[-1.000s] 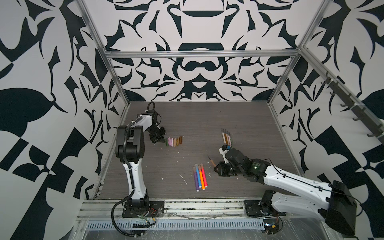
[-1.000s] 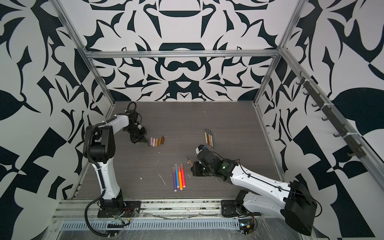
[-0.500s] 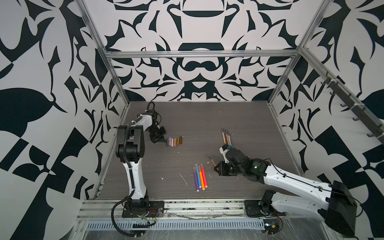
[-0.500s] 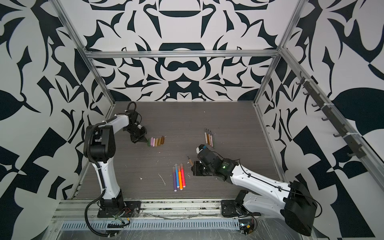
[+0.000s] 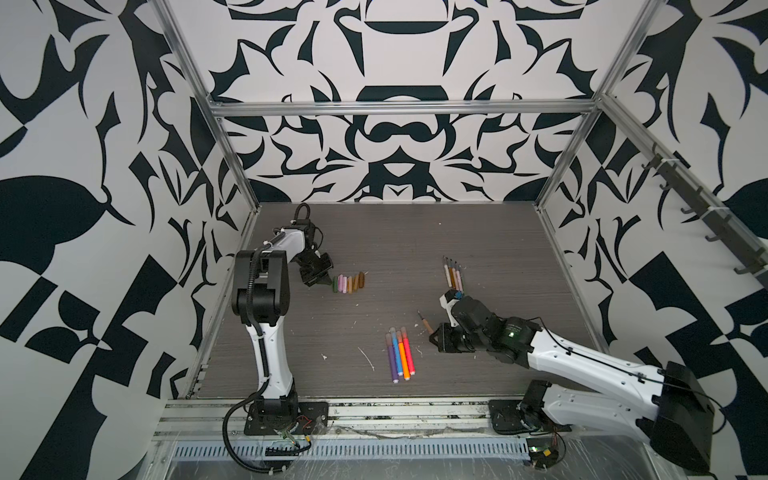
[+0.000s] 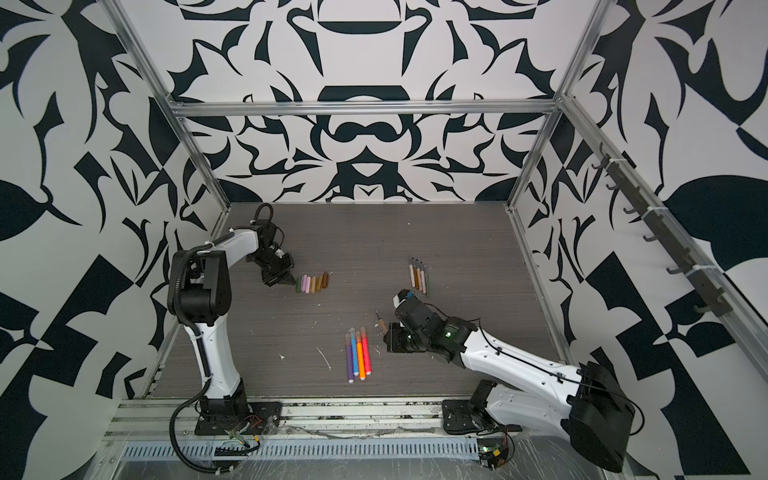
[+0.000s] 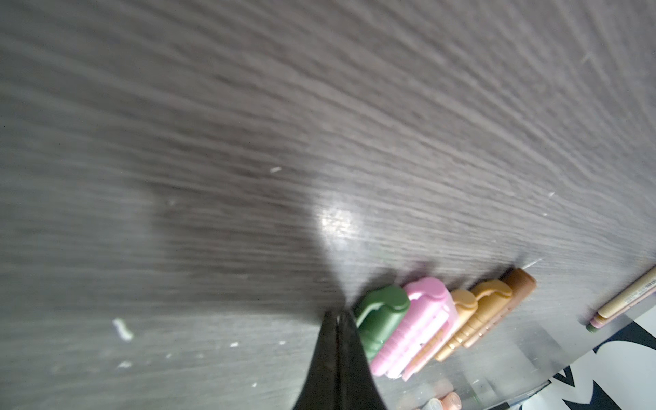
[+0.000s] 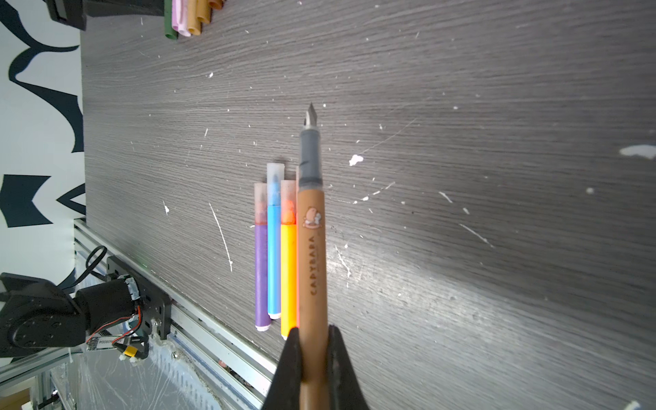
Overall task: Remove pen caps from pens
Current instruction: Place the pen cap at the middle-left of the table.
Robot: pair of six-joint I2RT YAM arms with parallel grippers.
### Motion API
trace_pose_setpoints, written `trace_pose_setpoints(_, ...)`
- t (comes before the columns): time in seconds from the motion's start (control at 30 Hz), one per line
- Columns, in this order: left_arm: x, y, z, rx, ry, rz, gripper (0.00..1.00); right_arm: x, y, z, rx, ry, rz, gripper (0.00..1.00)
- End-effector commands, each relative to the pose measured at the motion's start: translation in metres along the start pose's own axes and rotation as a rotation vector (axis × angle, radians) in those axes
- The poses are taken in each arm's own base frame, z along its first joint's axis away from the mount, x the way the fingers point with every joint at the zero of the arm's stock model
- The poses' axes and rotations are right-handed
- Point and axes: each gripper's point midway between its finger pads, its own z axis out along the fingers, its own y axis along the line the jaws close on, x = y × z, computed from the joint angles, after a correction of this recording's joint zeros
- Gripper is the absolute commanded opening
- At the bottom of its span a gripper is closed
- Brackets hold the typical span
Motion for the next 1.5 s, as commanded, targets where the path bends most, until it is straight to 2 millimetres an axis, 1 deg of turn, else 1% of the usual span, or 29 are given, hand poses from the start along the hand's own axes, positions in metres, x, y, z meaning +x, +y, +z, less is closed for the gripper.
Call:
trace_pose_setpoints(0.0,0.009,0.005,0.003,-0.005,0.047,-0.015,0.02,-0.013,0.011,-0.013,-0.021,-0.056,-0.016,0.00)
trace_pose_setpoints(0.4,0.014,0.004,0.004,0.007,0.052,-0.018,0.02,-0.014,0.007,-0.018,-0.005,-0.071,-0.009,0.00)
trace_pose_setpoints(1.17,0.013,-0.001,0.004,0.027,0.049,-0.027,0.02,-0.014,0.003,-0.026,0.002,-0.091,0.001,0.00)
trace_pose_setpoints(1.23,0.012,-0.002,0.002,0.033,0.041,-0.024,0.02,-0.015,0.006,-0.028,-0.008,-0.093,-0.003,0.00)
trace_pose_setpoints(1.33,0.011,-0.006,-0.007,0.042,0.022,-0.018,0.03,-0.023,0.006,-0.034,-0.006,-0.128,-0.013,0.00)
trace_pose_setpoints(1.47,0.005,-0.012,-0.028,0.057,-0.029,-0.012,0.04,-0.045,0.004,-0.042,-0.026,-0.154,-0.015,0.00)
